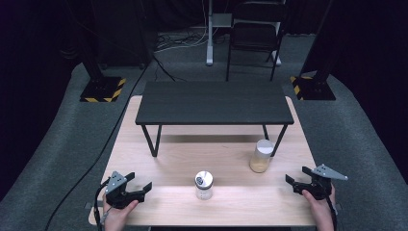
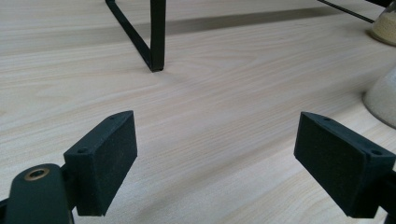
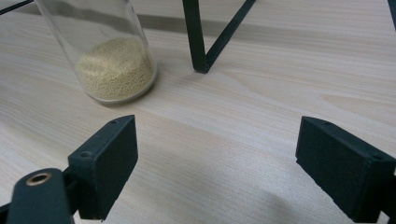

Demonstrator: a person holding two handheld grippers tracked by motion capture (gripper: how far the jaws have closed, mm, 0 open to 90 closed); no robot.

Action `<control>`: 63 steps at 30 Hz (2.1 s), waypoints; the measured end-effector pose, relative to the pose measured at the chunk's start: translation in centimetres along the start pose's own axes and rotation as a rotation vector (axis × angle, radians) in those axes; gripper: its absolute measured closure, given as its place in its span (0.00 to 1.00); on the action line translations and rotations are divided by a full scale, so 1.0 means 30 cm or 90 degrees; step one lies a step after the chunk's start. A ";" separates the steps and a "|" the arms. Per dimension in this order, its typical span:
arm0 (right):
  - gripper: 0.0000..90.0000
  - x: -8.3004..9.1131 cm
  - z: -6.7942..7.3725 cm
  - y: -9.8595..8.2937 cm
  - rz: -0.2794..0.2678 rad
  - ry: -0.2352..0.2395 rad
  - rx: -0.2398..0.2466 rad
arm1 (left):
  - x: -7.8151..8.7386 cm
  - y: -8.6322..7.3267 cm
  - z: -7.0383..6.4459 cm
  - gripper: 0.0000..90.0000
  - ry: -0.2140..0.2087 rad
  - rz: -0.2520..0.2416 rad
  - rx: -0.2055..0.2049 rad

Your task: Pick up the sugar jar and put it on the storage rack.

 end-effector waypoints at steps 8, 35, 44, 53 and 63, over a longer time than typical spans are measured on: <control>0.13 -0.001 0.000 0.001 0.002 0.001 0.001 | -0.002 0.000 -0.001 0.14 -0.002 0.005 -0.001; 0.13 -0.004 0.000 0.003 0.007 0.002 0.002 | -0.010 0.009 -0.037 0.14 -0.053 -0.012 -0.034; 0.13 -0.004 0.000 0.003 0.008 0.002 0.003 | -0.029 0.017 -0.066 0.14 -0.070 -0.009 -0.043; 0.13 -0.005 0.000 0.004 0.010 0.004 0.003 | -0.064 0.032 -0.115 0.14 -0.100 -0.002 -0.061; 0.13 -0.006 0.001 0.005 0.011 0.005 0.005 | -0.105 0.044 -0.169 0.14 -0.133 0.011 -0.083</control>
Point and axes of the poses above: each handheld gripper's, and its own axes: x roughly backward along the jaws, y roughly out of its top, z roughly to its left, the point moved 10 cm from there along -x, roughly forward along the jaws, and after that the axes turned 6 degrees about -y, right-handed, at the moved point
